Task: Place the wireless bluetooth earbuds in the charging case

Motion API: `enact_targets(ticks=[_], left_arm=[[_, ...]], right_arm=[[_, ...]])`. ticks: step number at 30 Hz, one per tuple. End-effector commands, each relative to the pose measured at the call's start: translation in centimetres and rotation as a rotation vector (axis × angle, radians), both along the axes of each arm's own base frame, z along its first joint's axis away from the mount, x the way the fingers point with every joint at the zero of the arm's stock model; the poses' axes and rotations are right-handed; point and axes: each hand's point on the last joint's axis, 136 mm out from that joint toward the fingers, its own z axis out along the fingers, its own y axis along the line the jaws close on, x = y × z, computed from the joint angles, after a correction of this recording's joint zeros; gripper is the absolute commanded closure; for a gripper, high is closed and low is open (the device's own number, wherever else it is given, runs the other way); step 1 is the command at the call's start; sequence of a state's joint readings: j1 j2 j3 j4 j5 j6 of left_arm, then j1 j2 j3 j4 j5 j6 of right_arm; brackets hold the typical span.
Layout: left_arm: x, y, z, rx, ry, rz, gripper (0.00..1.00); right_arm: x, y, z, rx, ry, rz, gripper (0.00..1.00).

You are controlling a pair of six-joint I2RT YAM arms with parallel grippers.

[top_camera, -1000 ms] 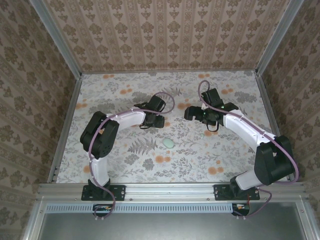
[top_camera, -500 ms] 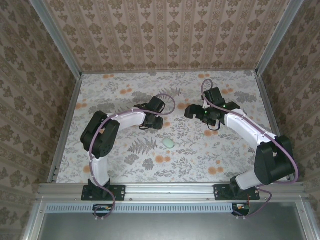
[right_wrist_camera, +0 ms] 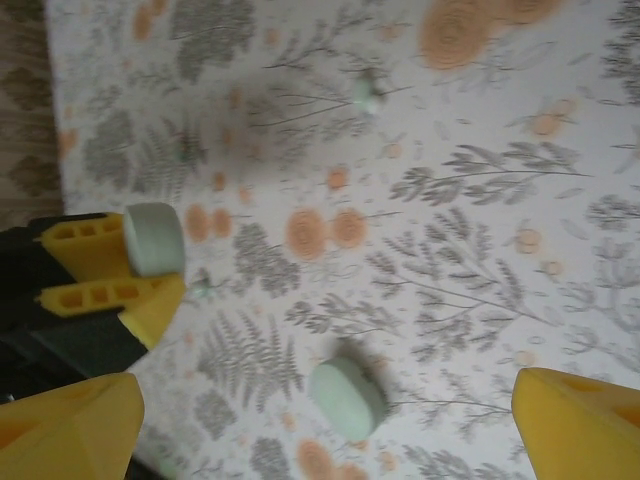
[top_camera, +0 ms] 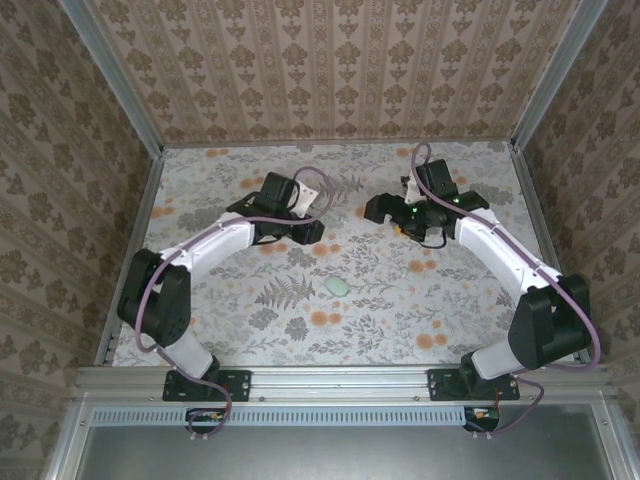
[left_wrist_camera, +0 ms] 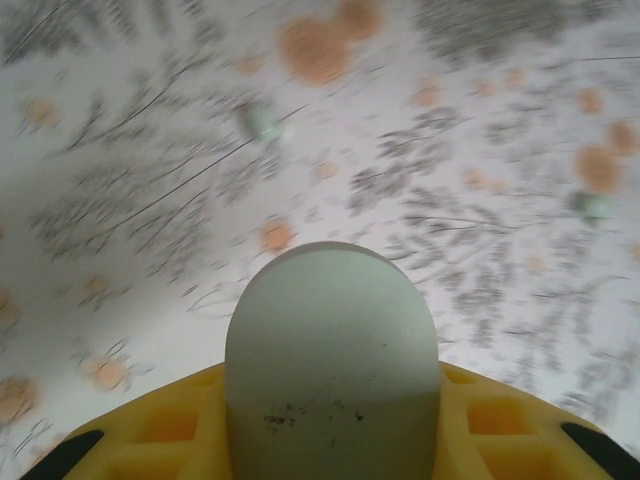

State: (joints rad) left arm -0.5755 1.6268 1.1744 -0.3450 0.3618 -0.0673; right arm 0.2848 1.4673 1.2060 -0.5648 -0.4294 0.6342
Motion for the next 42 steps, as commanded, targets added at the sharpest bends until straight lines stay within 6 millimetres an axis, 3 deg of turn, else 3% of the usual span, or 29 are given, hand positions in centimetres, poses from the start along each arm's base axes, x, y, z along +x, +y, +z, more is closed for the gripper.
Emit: enact_targets(ticks=[1, 5, 8, 15, 23, 34, 42], left_arm=[[-3.1, -2.8, 3.4, -0.159, -0.028, -0.25, 0.71], [-4.6, -4.2, 5.8, -0.273, -0.044, -0.353, 0.71], [-5.4, -4.9, 7.1, -0.314, -0.092, -0.416, 0.71], [-6.4, -5.7, 8.8, -0.345, -0.142, -0.482, 0.71], [-6.9, -6.0, 9.5, -0.357, -0.156, -0.509, 0.71], [-6.6, -6.0, 9.7, -0.359, -0.151, -0.509, 0.7], [-6.1, -5.1, 9.9, -0.344, -0.137, -0.49, 0.61]], right_arm=[[-0.8, 2.3, 3.4, 0.144, 0.02, 0.074, 0.06], [-1.5, 4.5, 4.8, 0.2, 0.033, 0.15, 0.07], [-2.0, 5.6, 4.7, 0.216, 0.067, 0.188, 0.07], [-2.6, 5.9, 3.3, 0.216, 0.129, 0.197, 0.12], [-3.2, 6.7, 2.5, 0.233, 0.16, 0.224, 0.24], [-3.9, 8.2, 1.9, 0.253, 0.209, 0.264, 0.45], [-3.5, 8.9, 2.8, 0.316, 0.21, 0.248, 0.78]])
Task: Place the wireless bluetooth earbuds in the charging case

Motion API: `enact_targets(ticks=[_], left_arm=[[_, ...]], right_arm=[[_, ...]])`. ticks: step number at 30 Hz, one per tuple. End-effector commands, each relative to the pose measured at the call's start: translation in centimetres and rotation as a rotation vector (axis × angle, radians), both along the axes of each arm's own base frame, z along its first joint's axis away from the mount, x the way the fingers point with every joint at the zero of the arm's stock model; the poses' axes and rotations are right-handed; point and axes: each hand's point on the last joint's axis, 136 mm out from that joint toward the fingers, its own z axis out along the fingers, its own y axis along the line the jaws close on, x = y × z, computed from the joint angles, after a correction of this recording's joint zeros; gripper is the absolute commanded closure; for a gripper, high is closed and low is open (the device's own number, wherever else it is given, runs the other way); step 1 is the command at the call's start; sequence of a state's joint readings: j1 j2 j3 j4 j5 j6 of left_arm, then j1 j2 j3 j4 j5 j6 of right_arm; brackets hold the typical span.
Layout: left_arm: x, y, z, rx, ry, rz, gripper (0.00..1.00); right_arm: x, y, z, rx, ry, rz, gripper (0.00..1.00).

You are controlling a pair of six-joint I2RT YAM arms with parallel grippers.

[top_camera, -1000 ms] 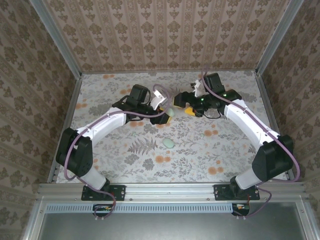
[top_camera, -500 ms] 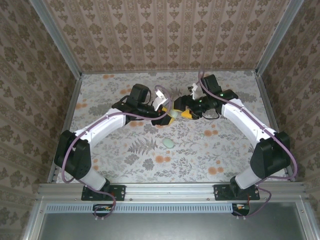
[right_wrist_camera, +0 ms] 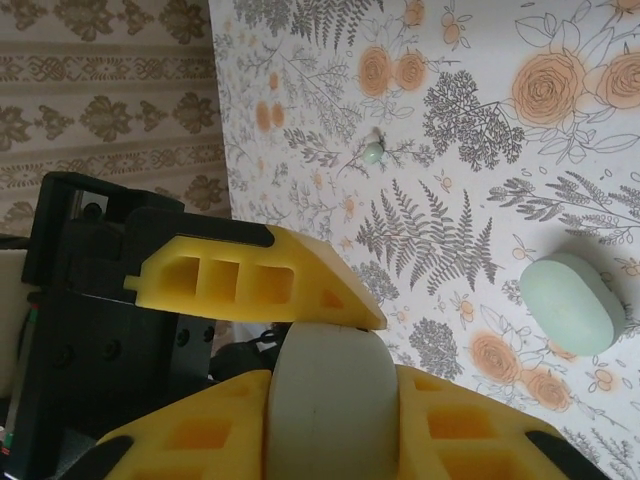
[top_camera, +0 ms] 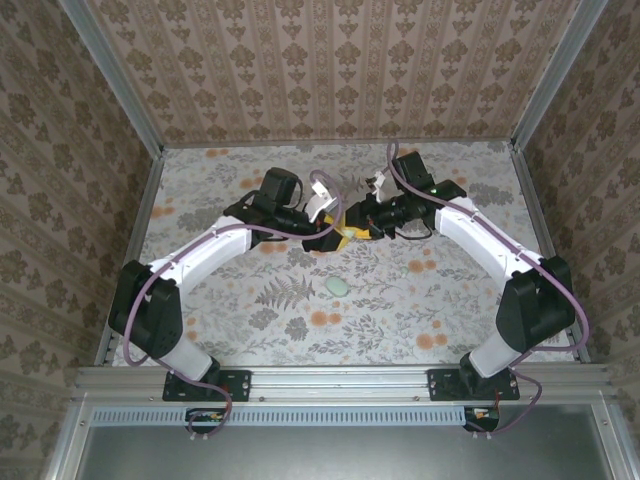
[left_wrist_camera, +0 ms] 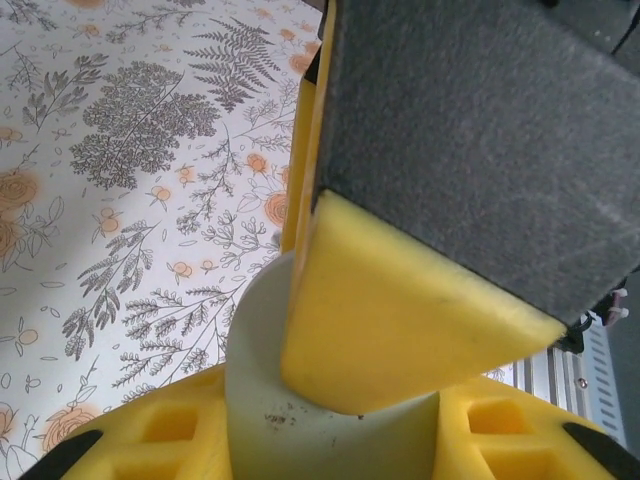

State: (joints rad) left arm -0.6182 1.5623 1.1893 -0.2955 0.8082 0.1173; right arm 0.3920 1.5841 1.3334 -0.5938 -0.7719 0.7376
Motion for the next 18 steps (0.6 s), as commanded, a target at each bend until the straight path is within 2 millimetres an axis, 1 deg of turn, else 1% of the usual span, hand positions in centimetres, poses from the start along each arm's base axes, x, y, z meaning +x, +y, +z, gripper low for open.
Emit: enact_targets(ticks=[1, 5, 8, 11, 14, 18], left_arm=[[0.8, 0.3, 3.0, -0.045, -0.062, -0.015, 0.61], [1.4, 1.3, 3.9, -0.06, -0.052, 0.008, 0.57], [1.6, 1.6, 4.6, -0.073, -0.082, 0.018, 0.52], [2.3, 2.1, 5.2, -0.071, -0.136, 0.079, 0.39], [3.2, 3.4, 6.1, -0.066, -0.194, 0.173, 0.27], [3.8, 5.8, 8.2, -0.14, -0.226, 0.268, 0.17]], right_arm=[[-0.2, 0.6, 0.1, 0.043, 0.035, -0.001, 0.8], [0.3, 1.1, 1.2, 0.104, 0.027, -0.026, 0.86], [0.7, 1.4, 2.2, 0.146, 0.017, -0.05, 0.9], [1.3, 1.5, 3.3, 0.178, 0.003, -0.08, 0.92], [2.0, 1.6, 4.5, 0.216, -0.011, -0.109, 0.94], [2.8, 1.9, 6.5, 0.272, -0.036, -0.147, 0.94]])
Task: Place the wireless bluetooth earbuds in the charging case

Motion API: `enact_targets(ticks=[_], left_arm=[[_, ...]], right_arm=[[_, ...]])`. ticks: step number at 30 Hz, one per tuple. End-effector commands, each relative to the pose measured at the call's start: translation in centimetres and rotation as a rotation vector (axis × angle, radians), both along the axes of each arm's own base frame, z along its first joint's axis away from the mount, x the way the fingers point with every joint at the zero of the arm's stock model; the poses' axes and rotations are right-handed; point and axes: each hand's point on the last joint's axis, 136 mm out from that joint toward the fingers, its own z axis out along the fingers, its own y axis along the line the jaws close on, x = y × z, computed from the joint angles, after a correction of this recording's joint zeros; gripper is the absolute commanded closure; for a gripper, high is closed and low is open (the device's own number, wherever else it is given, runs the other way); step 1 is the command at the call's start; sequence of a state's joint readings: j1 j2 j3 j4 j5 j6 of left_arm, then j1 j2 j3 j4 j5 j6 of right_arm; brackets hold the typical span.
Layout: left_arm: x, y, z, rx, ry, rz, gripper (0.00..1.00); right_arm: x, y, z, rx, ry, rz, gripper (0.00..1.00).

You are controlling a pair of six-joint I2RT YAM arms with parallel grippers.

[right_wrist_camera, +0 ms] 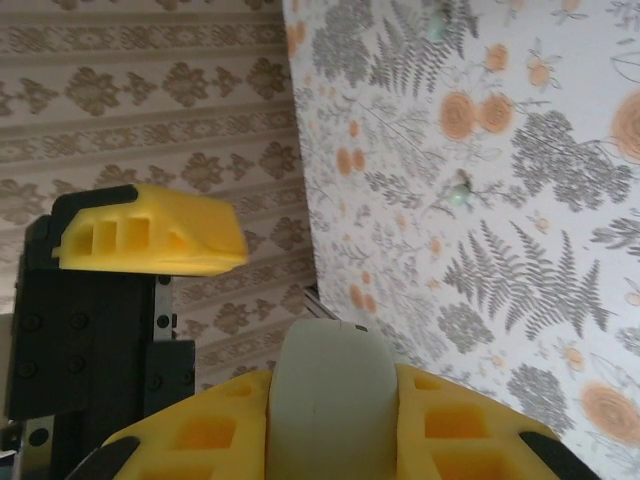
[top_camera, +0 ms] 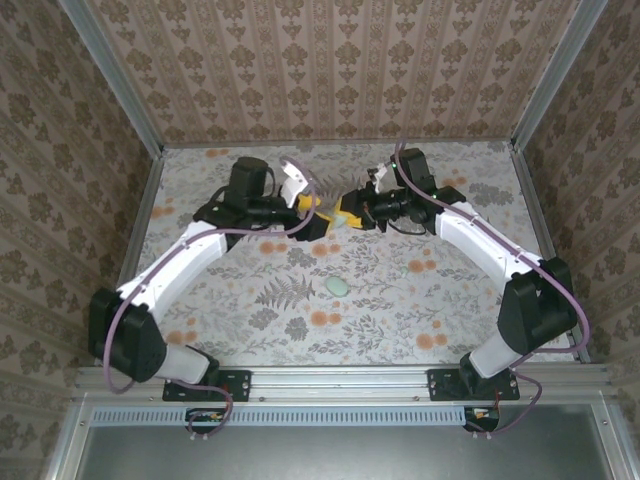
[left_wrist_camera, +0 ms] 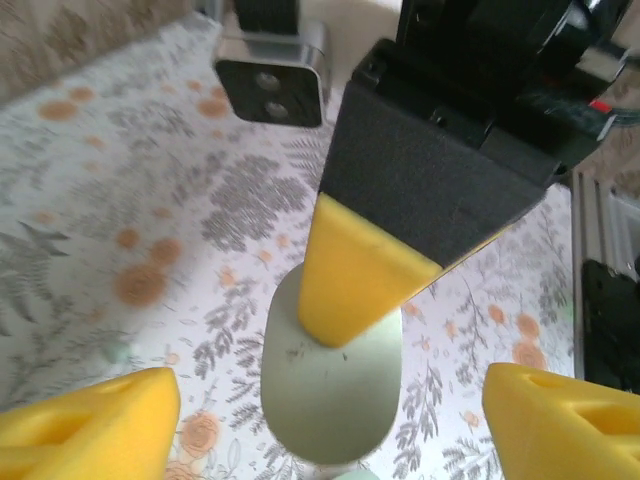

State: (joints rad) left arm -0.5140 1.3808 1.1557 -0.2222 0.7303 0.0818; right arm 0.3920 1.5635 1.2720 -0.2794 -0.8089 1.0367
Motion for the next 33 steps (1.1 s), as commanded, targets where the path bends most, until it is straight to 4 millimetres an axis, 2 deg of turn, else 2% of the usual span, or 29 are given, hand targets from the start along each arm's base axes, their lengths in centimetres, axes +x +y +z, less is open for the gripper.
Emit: enact_targets(ticks=[1, 2, 4, 8, 17, 26, 33], left_arm=[[1.1, 2.0, 2.6, -0.085, -0.058, 0.1, 0.16], [0.8, 2.1, 3.0, -0.105, -0.067, 0.1, 0.15], [1.5, 3.6, 3.5, -0.135, -0.076, 0.15, 0.14], [1.2, 4.0, 4.2, -0.232, -0.084, 0.151, 0.13], [0.2, 2.9, 5.5, -0.394, -0.14, 0.035, 0.15], [0.9, 2.8, 7.0, -0.55, -0.162, -0.005, 0.19], [0.8, 0.9, 6.7, -0.564, -0.108, -0.073, 0.24]], right_arm=[[0.5, 0.3, 4.0, 0.101, -0.056, -0.041, 0.94], [0.7, 0.4, 4.4, 0.115, -0.059, -0.05, 0.94], [1.2, 0.5, 5.2, 0.15, -0.061, -0.071, 0.95], [1.8, 0.9, 6.7, 0.231, -0.056, -0.093, 0.97], [0.8, 1.3, 8.3, 0.266, -0.056, -0.075, 0.99], [0.1, 1.2, 9.7, 0.344, -0.034, -0.095, 1.0], [0.0, 1.2, 10.4, 0.368, -0.036, -0.105, 1.0]])
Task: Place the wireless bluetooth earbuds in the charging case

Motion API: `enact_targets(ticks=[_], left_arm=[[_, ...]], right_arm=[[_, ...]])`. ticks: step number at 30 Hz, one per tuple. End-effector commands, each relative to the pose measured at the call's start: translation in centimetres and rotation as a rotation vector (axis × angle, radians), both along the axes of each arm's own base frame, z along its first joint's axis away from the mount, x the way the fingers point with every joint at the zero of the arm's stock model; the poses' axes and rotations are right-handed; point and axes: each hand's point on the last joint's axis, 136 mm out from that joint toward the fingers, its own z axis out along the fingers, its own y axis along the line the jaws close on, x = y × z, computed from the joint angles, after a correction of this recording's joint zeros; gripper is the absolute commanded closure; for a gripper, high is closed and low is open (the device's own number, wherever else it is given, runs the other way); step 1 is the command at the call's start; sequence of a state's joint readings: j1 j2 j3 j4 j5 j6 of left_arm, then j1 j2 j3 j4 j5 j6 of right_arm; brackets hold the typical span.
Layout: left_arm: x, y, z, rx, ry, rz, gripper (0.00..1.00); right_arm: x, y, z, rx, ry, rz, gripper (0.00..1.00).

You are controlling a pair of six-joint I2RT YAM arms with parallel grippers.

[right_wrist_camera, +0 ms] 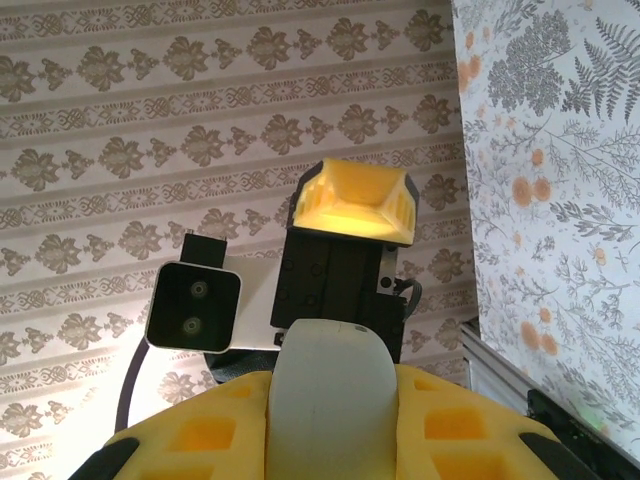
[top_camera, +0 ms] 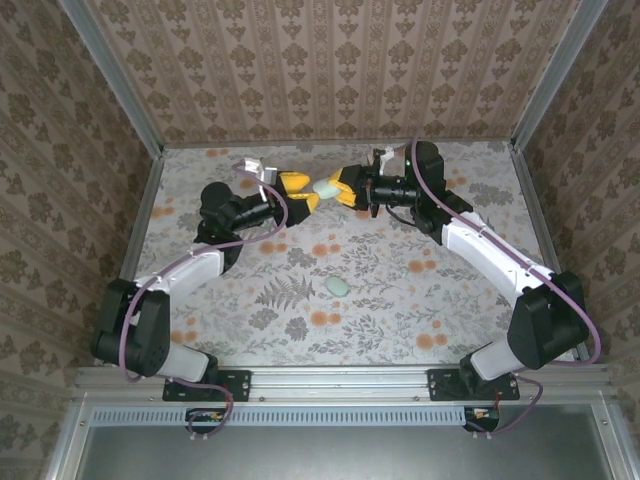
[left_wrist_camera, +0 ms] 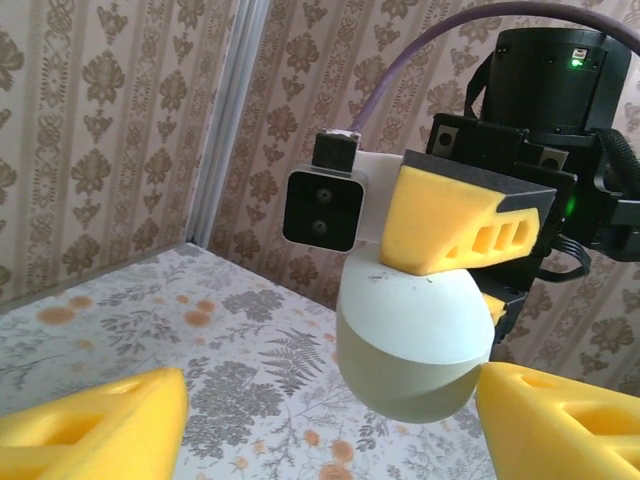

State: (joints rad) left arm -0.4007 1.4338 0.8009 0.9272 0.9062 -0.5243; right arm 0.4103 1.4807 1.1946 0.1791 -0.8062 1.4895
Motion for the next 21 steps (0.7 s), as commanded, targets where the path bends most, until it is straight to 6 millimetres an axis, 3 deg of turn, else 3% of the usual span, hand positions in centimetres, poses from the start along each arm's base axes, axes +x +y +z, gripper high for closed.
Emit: enact_targets(ticks=[1, 21], left_arm=[[-1.4, -1.1, 2.4, -0.044, -0.062, -0.077, 0.25], [-1.0, -2.5, 3.0, -0.048, -0.054, -0.132, 0.49]], right_arm=[[-0.9, 0.0, 2.3, 0.055, -0.029, 0.004, 1.0], [-1.2, 0.1, 2.4, 0.077, -0.018, 0.009, 1.0]])
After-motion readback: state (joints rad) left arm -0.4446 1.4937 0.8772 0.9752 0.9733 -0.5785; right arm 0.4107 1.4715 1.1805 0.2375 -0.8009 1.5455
